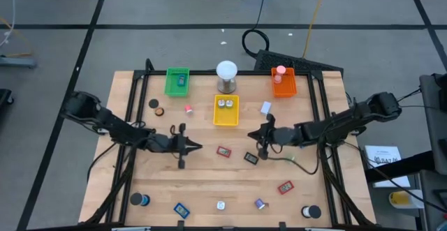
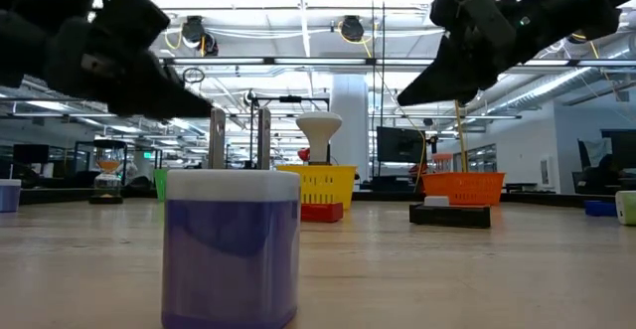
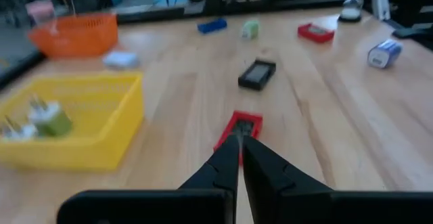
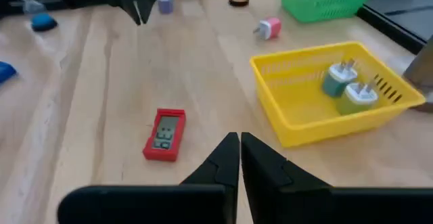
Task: Pick & Place Office items
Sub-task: Put the left red digital clock into the green bin
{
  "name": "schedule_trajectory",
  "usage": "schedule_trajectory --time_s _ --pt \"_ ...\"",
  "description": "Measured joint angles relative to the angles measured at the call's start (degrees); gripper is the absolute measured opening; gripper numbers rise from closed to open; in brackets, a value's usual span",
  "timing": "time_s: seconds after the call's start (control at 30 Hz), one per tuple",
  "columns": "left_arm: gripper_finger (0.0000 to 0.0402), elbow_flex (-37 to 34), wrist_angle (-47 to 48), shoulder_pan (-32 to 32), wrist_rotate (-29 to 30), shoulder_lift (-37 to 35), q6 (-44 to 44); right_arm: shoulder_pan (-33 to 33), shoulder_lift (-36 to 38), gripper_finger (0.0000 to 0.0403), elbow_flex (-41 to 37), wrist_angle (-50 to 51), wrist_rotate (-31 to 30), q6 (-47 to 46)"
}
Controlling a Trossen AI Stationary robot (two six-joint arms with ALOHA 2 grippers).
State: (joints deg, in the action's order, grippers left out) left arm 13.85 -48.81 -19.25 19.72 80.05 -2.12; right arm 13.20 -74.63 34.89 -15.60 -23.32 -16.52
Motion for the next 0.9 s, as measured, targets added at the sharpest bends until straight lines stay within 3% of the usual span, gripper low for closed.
schedule_trajectory --time_s 0.17,0.37,0.67,0.9 --pt "0.0011 0.5 -6.1 -0.4 3.0 6.0 1.1 1.9 -7.7 0.0063 2.7 -0.5 -0.8 -6.6" --pt "0.0012 0.6 -14.2 -0.2 9.1 10.5 2.4 3.3 -18.8 0.0153 8.3 -0.4 -0.7 -8.6" --pt "0.0022 0.6 -14.0 -0.3 9.9 10.8 1.4 3.5 -29.5 0.0287 16.3 -0.4 -0.6 -8.5" --pt "0.0003 0.6 -12.6 -0.3 9.9 10.8 0.1 3.4 -33.6 0.0313 19.1 -0.9 -0.4 -7.1"
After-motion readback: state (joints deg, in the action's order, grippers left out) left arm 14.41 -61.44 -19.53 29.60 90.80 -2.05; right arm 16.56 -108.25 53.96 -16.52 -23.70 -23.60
